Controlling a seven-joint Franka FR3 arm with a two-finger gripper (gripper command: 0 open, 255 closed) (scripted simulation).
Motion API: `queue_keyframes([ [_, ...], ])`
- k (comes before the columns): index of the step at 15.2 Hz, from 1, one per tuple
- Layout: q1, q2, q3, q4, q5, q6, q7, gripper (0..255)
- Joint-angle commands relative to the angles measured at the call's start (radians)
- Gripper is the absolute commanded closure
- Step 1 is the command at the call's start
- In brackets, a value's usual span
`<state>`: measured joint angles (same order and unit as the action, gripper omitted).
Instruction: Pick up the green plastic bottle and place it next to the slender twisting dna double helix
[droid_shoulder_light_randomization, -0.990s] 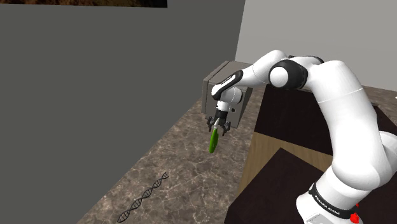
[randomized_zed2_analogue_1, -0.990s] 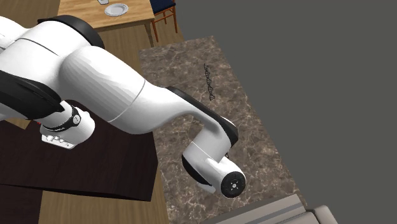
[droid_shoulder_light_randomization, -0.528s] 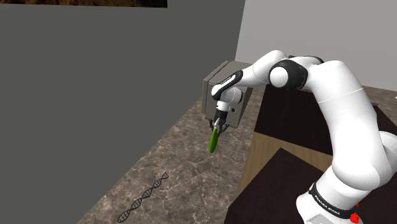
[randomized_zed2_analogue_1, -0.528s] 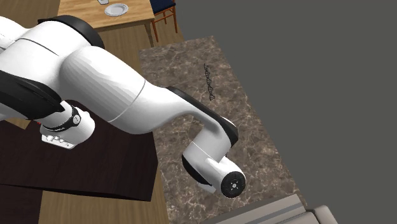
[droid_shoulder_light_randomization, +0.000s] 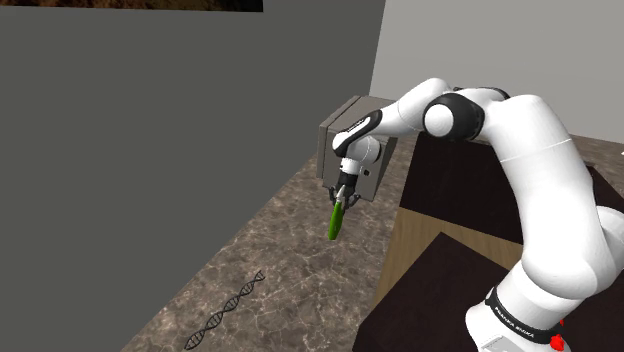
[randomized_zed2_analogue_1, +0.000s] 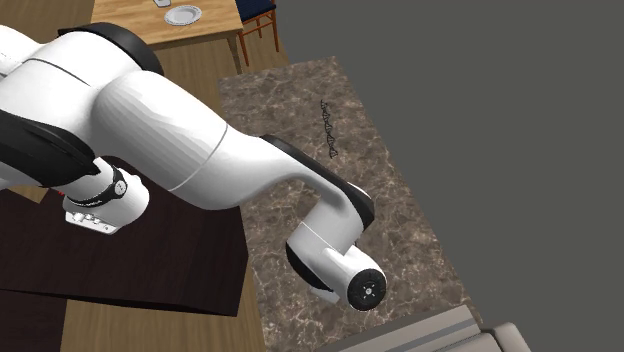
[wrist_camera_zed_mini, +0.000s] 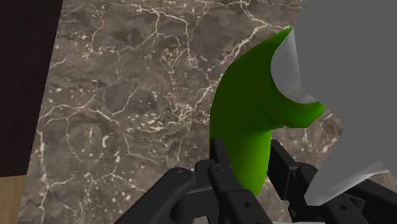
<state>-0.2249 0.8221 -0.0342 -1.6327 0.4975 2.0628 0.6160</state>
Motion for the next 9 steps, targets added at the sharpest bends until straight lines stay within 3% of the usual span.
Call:
queue_keyframes([
  [1,0.001,-0.016,-0.002,-0.007,-0.002,-0.010,0.004,255],
  [9,0.004,-0.100,-0.010,-0.032,-0.015,-0.064,0.029,255],
])
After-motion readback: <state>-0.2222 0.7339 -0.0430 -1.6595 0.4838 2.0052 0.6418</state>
